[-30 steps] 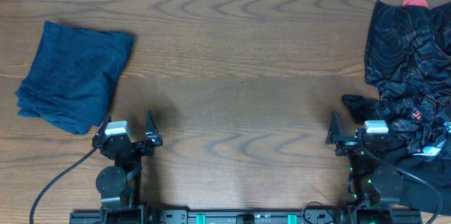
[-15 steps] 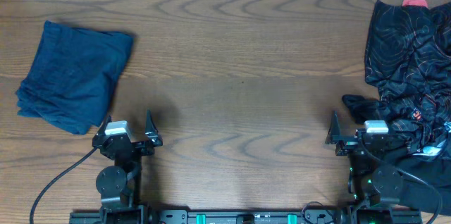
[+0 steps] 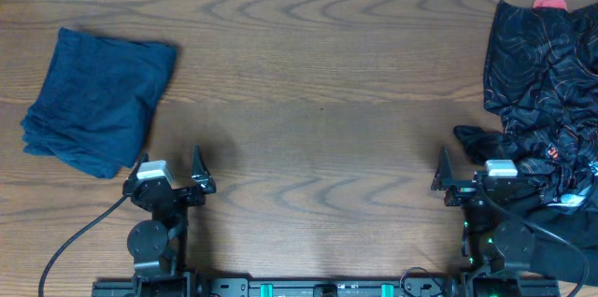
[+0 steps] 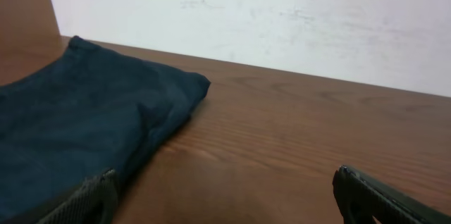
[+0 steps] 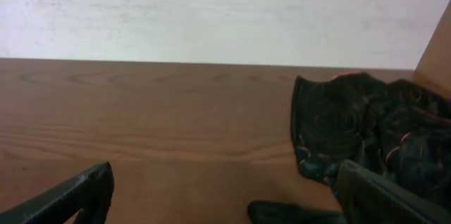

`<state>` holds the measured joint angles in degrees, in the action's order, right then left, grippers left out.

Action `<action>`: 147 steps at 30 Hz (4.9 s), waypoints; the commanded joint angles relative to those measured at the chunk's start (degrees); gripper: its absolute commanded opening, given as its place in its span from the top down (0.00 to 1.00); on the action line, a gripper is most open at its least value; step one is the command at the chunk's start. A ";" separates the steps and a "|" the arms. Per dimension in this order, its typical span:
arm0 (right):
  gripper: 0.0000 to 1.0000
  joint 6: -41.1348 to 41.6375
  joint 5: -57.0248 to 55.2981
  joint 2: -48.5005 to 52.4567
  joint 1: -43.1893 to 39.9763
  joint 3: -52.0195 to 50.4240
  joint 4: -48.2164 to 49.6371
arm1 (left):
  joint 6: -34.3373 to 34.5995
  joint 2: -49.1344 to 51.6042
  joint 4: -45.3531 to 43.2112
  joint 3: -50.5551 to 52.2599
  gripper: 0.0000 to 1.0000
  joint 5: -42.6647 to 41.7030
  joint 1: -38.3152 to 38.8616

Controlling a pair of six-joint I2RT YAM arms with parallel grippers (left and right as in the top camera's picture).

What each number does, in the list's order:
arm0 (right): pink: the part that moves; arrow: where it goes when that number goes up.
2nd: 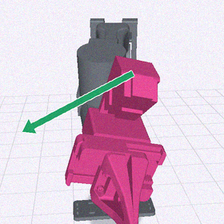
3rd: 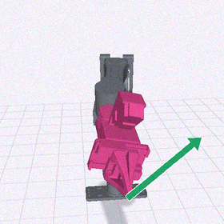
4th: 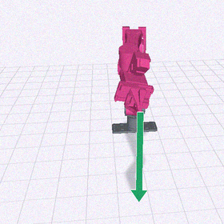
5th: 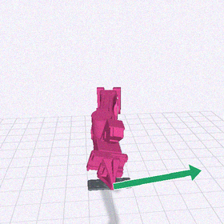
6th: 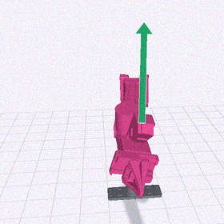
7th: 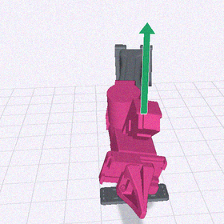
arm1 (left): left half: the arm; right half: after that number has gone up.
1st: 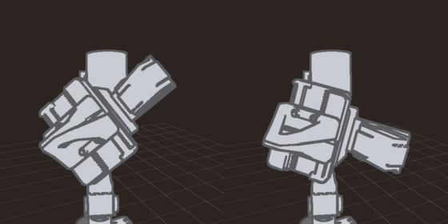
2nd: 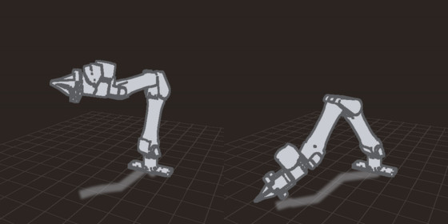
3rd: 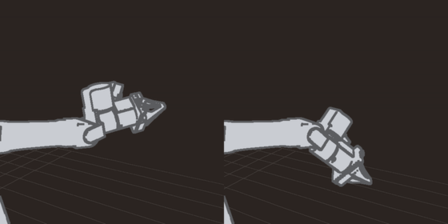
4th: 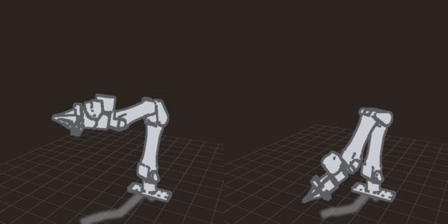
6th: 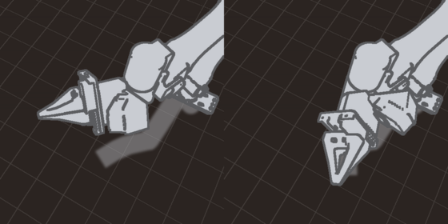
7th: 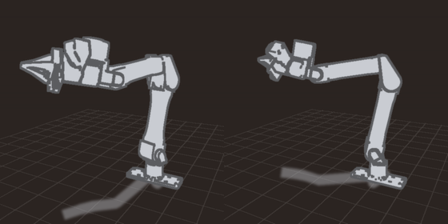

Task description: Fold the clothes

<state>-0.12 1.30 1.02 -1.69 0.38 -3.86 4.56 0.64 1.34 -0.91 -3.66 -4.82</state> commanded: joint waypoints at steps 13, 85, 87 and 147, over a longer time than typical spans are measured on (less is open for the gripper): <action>0.01 3.23 -6.12 21.62 -0.42 21.14 -13.31 | 3.91 17.09 8.79 -16.59 0.02 -9.57 -0.09; 0.99 -8.04 15.72 77.09 -9.29 64.76 -33.94 | 3.91 37.94 26.67 -34.32 0.02 -10.49 -0.09; 0.99 -9.90 19.74 77.68 -4.74 64.48 -34.34 | 3.91 37.94 26.64 -34.32 0.02 -10.49 -0.09; 0.10 13.31 -10.95 76.83 -9.18 64.43 -40.85 | 19.76 102.18 -9.18 -50.80 0.02 -17.33 27.78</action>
<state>12.84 -9.85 78.74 -10.55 64.49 -44.56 20.10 100.20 -6.33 -50.06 -20.84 22.02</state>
